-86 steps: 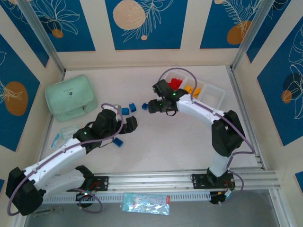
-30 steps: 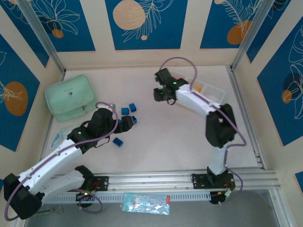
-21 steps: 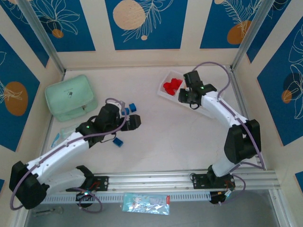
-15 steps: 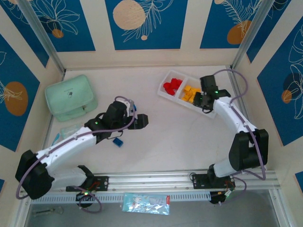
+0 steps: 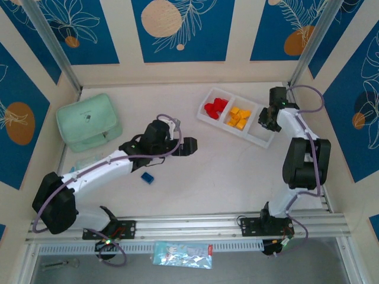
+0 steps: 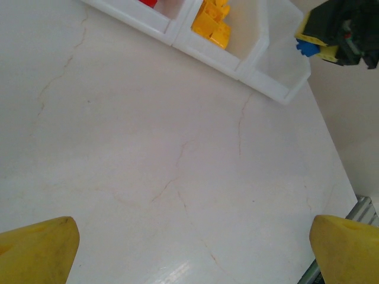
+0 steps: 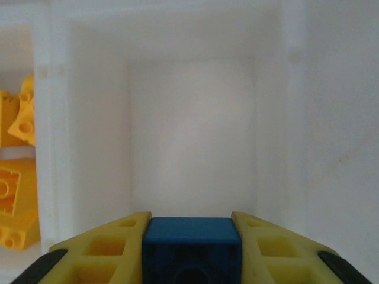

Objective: Sort the legos into containers by color
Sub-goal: Place the lego in the container, then pick up the lego from the center of the table.

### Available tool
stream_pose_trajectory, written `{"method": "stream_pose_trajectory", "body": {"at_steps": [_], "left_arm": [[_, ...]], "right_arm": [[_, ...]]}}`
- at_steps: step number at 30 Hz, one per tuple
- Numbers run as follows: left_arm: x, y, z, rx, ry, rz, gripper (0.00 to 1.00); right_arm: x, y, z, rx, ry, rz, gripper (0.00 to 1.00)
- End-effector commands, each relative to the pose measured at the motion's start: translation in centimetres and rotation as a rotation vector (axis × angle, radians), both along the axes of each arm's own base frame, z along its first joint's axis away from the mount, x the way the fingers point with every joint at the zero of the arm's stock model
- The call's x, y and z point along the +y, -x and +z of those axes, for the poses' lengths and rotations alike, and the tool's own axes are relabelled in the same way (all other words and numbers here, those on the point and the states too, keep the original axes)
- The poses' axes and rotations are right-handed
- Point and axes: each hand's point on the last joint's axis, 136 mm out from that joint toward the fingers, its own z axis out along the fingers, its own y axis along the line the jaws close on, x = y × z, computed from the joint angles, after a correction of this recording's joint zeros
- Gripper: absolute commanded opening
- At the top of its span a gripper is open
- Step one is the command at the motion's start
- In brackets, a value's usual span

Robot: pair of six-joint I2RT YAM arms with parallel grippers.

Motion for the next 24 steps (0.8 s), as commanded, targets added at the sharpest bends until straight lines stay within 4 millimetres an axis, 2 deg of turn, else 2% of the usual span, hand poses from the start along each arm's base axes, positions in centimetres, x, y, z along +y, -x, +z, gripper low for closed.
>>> {"method": "stream_pose_trajectory", "body": {"at_steps": [1,5,9,15,19,24], "left_arm": [[-1.2,-0.2,1.6,-0.037,0.030,-0.041,0.99],[-1.2,-0.2,1.3,-0.033,0.019,-0.036,0.99],[-1.2,-0.4,1.4,-0.036,0.008,-0.036,0.99],[-1.2,-0.6,1.5,-0.042,-0.001,-0.035,0.99],[-0.9,-0.6,1.8,-0.055,-0.005,-0.024,0.99],[0.5,-0.4,1.6,-0.064,-0.026,0.005,0.99]], "right_arm": [[-0.5,-2.0,0.2,-0.016,0.009,0.009,0.32],[-0.4,-2.8,-0.9,0.004,0.000,0.018,0.36],[0.1,-3.0,-0.2,0.002,0.043,0.040,0.43],[1.3,-2.3,1.4,-0.018,0.019,0.044,0.53],[3.9,-1.1,3.4,-0.052,0.022,0.097,0.58],[8.8,0.9,4.6,-0.071,-0.008,0.210,0.61]]}}
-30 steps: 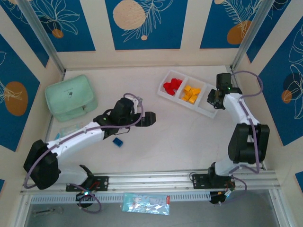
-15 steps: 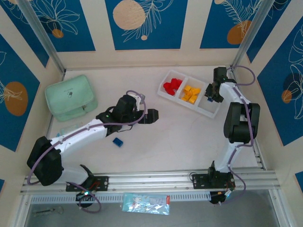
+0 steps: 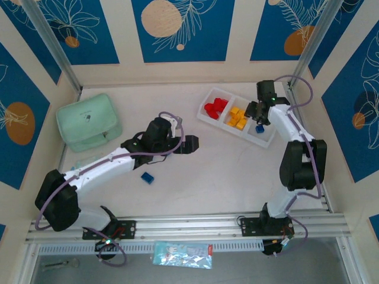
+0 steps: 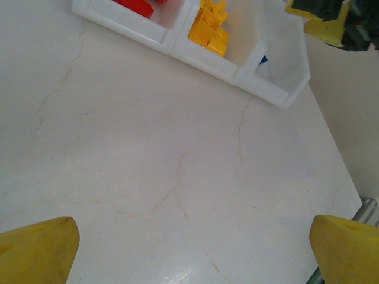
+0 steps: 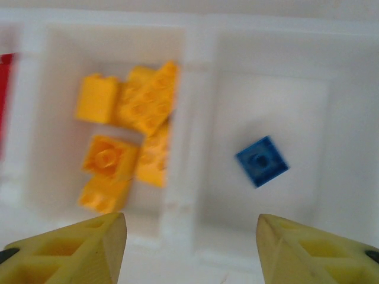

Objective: Sort the legos into containers by color
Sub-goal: Pick up the lego from the center of the table.

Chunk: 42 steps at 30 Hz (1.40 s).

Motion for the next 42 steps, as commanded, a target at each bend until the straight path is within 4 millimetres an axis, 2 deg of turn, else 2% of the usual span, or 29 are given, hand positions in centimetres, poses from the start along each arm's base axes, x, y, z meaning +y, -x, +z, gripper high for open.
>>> {"method": "stream_pose_trajectory", "body": {"at_steps": [1,5,10,13,19,24,28,31,42], "left_arm": [[1.3,0.4,1.1,-0.043,-0.016,0.020,0.99],[3.4,0.9,0.8,-0.055,-0.048,0.070,0.99],[6.7,1.7,0.1,-0.056,-0.097,0.154,0.99],[8.7,2.3,-0.5,-0.045,-0.126,0.208,0.99],[12.1,3.9,-1.5,-0.019,-0.156,0.294,0.99],[14.3,5.1,-2.0,-0.011,-0.169,0.352,0.99],[15.5,5.8,-1.9,-0.018,-0.172,0.383,0.99],[16.3,6.1,-1.8,-0.023,-0.177,0.405,0.99],[17.6,6.5,-2.1,-0.034,-0.174,0.447,0.99]], "right_arm": [[3.4,2.2,0.5,0.017,-0.019,0.077,0.61],[8.0,4.0,0.5,0.019,-0.025,0.209,0.63],[16.0,7.0,-0.5,0.048,-0.054,0.452,0.67],[20.1,8.9,-1.6,0.081,-0.063,0.570,0.69],[26.7,11.6,-3.8,0.126,-0.076,0.745,0.73],[31.6,13.0,-5.1,0.148,-0.134,0.864,0.75],[34.6,13.2,-5.9,0.142,-0.120,0.947,0.77],[36.1,12.7,-6.8,0.140,-0.106,0.969,0.78],[38.0,10.2,-10.0,0.177,-0.014,0.992,0.77]]}}
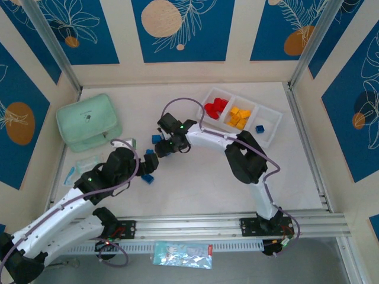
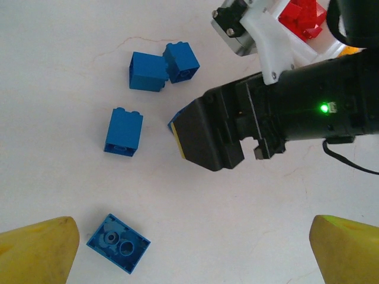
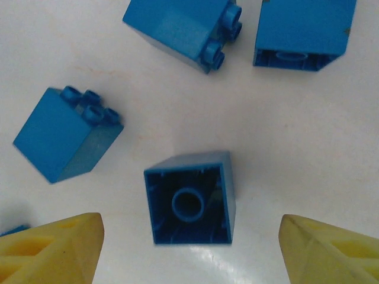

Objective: Sort the legos into containers by color
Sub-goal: Pick up the lego from the center of the table, then place the lego in the container.

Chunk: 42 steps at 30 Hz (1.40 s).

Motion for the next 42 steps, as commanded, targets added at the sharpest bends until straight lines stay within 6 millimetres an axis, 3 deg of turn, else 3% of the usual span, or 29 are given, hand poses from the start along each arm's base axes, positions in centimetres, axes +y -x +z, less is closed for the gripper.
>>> {"method": "stream_pose_trajectory", "body": {"at_steps": [1,8,19,23,29,33,42], "left_arm": [[1.0,0.0,-0.7,0.012,-0.018,0.041,0.99],[1.0,-0.2,-0.8,0.010,-0.015,0.048,0.99],[0.5,-0.5,-0.8,0.021,-0.009,0.035,0.99],[0.2,-0.6,-0.6,0.020,-0.003,0.026,0.99],[-0.1,-0.7,0.1,0.013,0.005,0.010,0.99],[-1.0,-0.9,0.4,0.016,0.015,-0.020,0.99],[-4.7,-2.0,0.9,0.021,0.094,-0.136,0.99]], "right_arm": [[0.2,-0.3,-0.7,-0.009,0.048,0.041,0.76],[0.4,-1.2,-1.5,-0.025,0.089,0.054,0.66],[0.9,-0.7,-1.1,-0.039,0.080,0.072,0.38],[0.7,-0.6,-0.3,-0.047,0.071,0.063,0.33],[-0.4,-0.2,2.7,-0.066,0.027,0.025,0.32],[-2.9,0.0,4.7,-0.073,0.012,-0.054,0.32],[-13.0,-0.3,7.4,-0.061,-0.009,-0.338,0.32]]}}
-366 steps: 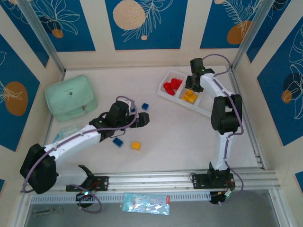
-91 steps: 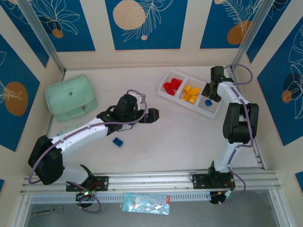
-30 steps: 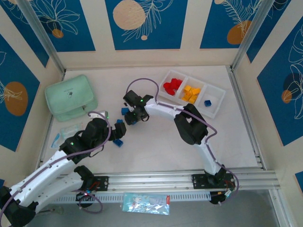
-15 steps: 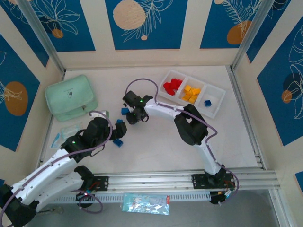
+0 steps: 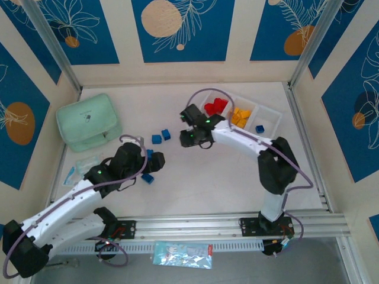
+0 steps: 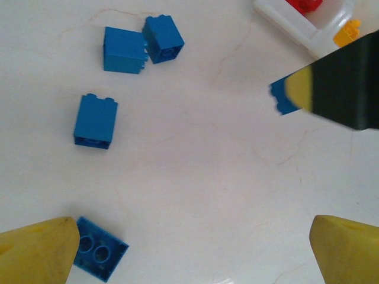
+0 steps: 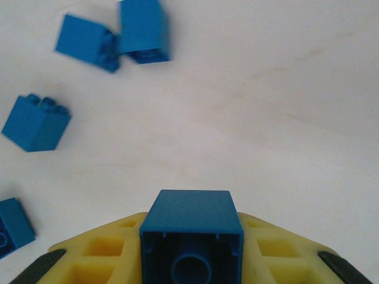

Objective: Sort the legos into containers by color
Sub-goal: Place the lego in the container.

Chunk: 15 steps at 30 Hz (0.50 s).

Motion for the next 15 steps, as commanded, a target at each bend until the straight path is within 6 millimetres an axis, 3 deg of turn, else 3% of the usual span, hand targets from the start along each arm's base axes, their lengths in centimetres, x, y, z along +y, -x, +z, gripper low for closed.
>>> {"method": "stream_pose_trajectory", "body": {"at_steps": [1,5,15], "left_arm": [[-2.5,-1.0,2.7,-0.049,0.081,-0.079,0.99],[-4.3,-1.6,2.6,-0.035,0.106,-0.127,0.99],[-8.8,-2.5,2.8,-0.034,0.140,-0.232,0.99]], "right_arm": [[-4.0,0.2,1.0,0.001,-0.001,-0.129,0.33],[-9.3,-0.2,2.4,-0.021,-0.006,-0.260,0.33],[-24.6,-2.5,4.9,-0.099,-0.015,-0.665,0.33]]}}
